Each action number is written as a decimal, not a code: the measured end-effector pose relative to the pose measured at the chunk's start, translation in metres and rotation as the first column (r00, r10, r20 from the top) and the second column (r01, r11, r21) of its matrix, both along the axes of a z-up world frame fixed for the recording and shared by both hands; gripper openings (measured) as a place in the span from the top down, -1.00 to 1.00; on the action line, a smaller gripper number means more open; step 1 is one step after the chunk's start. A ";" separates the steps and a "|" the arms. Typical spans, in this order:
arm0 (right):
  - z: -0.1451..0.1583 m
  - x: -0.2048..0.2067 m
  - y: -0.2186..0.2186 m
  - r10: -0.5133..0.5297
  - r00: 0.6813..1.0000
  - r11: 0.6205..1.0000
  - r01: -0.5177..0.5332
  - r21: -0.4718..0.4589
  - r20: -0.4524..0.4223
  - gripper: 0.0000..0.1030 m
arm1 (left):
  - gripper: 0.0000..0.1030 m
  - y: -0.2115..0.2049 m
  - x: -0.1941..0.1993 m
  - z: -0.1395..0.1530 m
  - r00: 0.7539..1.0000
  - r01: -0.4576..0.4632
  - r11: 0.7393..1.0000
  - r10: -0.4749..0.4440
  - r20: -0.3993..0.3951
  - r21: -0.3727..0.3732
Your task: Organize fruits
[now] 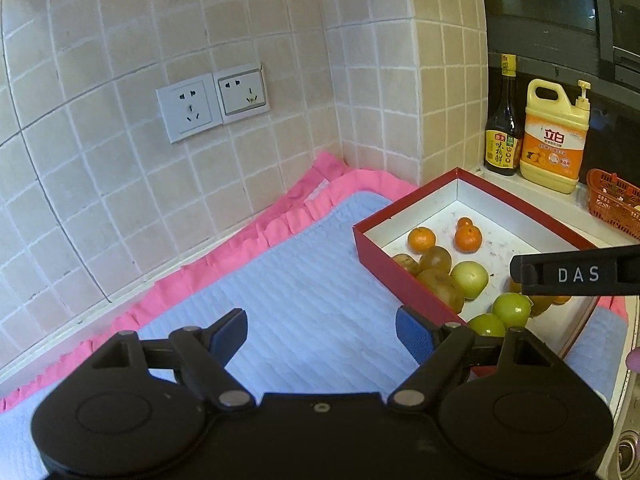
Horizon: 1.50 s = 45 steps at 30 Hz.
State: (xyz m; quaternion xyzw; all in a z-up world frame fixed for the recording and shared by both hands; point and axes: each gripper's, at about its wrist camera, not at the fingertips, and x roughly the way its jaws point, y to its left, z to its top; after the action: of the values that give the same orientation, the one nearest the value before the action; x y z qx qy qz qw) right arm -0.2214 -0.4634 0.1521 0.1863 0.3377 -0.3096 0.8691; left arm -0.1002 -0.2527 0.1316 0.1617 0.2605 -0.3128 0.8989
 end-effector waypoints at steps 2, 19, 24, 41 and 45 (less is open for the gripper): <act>-0.001 0.000 0.001 0.003 1.000 1.000 -0.003 0.001 -0.002 -0.87 | -0.88 0.000 0.001 0.000 1.000 -0.007 1.000 0.007 0.002 0.002; -0.005 0.002 -0.001 0.012 1.000 1.000 -0.011 0.014 -0.016 -0.87 | -0.88 -0.003 0.001 -0.004 1.000 0.018 0.999 -0.018 -0.011 0.028; -0.006 0.003 -0.001 0.017 1.000 1.000 -0.017 0.016 -0.019 -0.87 | -0.88 -0.004 0.002 -0.005 1.000 0.023 0.999 -0.023 -0.011 0.031; -0.011 0.005 -0.001 0.033 0.999 0.999 -0.032 0.024 -0.028 -0.87 | -0.88 -0.007 0.002 -0.007 0.999 0.040 0.998 -0.039 -0.018 0.039; -0.012 0.006 -0.002 0.041 0.999 0.999 -0.040 0.025 -0.032 -0.87 | -0.88 -0.008 0.001 -0.007 0.999 0.042 0.998 -0.041 -0.024 0.042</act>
State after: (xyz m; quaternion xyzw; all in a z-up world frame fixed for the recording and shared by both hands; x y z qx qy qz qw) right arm -0.2155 -0.4650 0.1400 0.1849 0.3594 -0.2907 0.8672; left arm -0.0995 -0.2604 0.1247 0.1825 0.2740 -0.3276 0.8856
